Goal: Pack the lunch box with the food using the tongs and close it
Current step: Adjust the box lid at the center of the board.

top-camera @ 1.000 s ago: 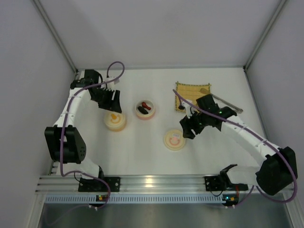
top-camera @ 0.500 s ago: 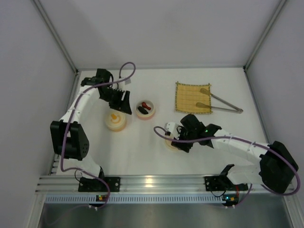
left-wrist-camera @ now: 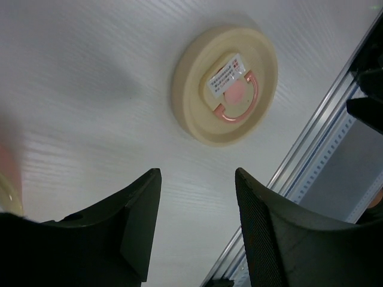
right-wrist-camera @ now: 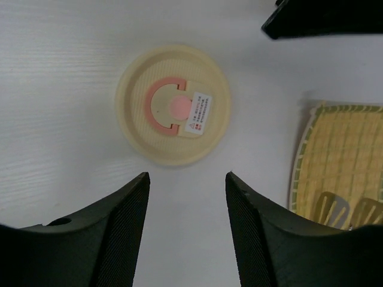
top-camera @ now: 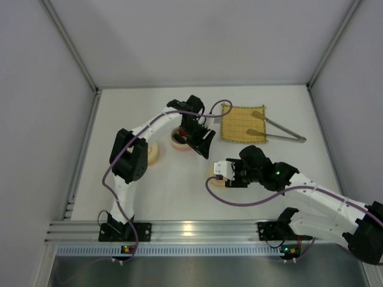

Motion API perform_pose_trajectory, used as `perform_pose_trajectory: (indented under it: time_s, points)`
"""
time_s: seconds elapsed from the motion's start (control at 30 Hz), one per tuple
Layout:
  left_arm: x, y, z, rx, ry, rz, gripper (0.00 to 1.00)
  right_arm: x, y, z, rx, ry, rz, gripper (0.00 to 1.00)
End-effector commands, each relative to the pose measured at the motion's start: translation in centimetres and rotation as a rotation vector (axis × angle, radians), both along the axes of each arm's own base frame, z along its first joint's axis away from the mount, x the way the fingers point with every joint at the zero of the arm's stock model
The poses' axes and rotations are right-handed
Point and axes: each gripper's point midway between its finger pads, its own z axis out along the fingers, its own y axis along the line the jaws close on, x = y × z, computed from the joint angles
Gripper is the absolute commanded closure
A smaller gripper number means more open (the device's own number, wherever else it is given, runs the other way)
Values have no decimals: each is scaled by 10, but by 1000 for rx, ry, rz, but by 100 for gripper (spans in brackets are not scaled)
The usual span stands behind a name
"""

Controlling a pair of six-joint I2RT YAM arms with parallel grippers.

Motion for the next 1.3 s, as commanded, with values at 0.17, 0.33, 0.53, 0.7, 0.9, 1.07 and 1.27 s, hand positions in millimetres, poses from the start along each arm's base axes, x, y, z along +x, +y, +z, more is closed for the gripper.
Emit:
perform_pose_trajectory:
  time_s: [0.17, 0.33, 0.53, 0.7, 0.9, 1.07, 1.27]
  points:
    - [17, -52, -29, -9, -33, -45, 42, 2, 20, 17, -13, -109, 130, 43]
    - [25, -60, -51, 5, -31, -43, 43, 4, 38, 9, -21, -141, 157, 40]
    - [18, -68, -69, 19, -26, -60, 45, 13, 49, -13, -48, -147, 164, 38]
    - [13, -65, -86, 42, 4, -56, 51, 1, 58, -31, -67, -105, 174, 37]
    - [5, -65, -97, 34, 46, -53, 62, -2, 63, -41, -36, -55, 105, 34]
    - [4, -65, -103, 39, 53, -54, 70, 0, 66, -43, -37, -68, 90, 33]
    - [-8, -63, -110, 59, 63, -87, 78, 10, 63, -43, -84, -75, 50, 34]
